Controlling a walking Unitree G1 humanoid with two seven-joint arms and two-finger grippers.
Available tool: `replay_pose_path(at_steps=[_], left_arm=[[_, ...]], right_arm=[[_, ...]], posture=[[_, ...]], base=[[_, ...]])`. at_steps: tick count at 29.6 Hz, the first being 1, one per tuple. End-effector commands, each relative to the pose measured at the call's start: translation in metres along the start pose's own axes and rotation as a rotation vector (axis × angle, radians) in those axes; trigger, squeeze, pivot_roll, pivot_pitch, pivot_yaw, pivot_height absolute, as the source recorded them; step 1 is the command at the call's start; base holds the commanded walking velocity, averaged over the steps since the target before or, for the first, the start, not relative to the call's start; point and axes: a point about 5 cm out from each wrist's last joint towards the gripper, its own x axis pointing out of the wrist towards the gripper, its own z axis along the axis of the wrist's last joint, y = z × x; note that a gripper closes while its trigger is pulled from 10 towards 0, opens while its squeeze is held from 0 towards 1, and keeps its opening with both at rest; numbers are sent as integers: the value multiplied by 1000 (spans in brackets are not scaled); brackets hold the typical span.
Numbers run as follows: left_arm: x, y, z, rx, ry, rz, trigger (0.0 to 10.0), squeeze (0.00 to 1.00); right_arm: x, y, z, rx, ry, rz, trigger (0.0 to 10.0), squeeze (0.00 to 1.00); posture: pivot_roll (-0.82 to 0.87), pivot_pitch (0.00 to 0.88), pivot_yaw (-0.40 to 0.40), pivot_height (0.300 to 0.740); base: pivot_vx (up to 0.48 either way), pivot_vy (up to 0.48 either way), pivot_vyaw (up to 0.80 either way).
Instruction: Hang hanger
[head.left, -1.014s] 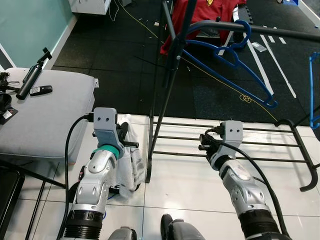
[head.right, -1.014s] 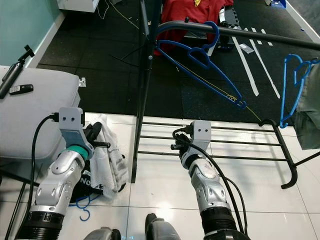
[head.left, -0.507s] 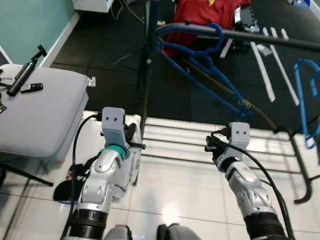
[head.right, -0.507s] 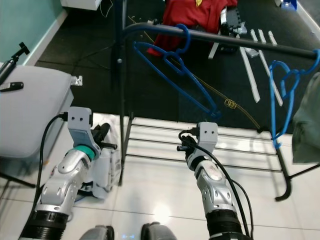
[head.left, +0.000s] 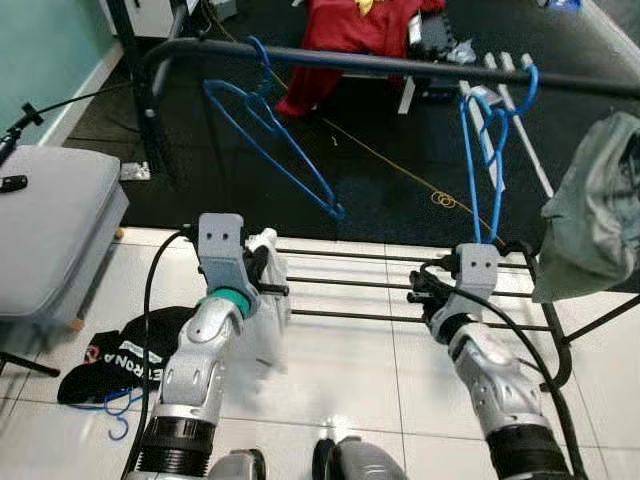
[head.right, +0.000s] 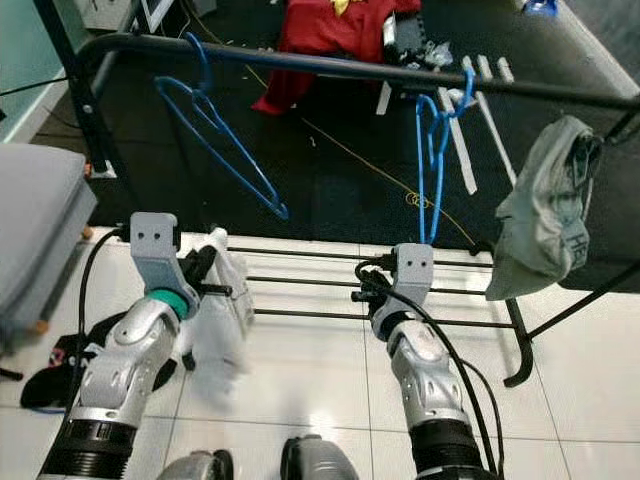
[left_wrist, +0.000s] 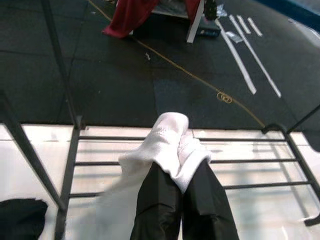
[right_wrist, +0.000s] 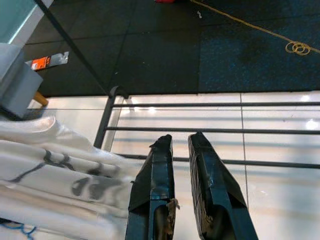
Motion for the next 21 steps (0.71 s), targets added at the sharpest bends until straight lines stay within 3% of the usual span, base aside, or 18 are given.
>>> replay_pose_path(at_steps=[1, 21], left_arm=[[-2, 5, -5, 13, 24, 21, 10000, 0], [0, 2, -7, 36, 27, 7, 10000, 0]], right_arm=[[-2, 3, -7, 11, 27, 8, 10000, 0], [-5, 6, -11, 6, 36, 16, 10000, 0]], posture=[[-42, 114, -9, 740], [-50, 103, -7, 740]], base=[[0, 0, 0], [0, 0, 0]])
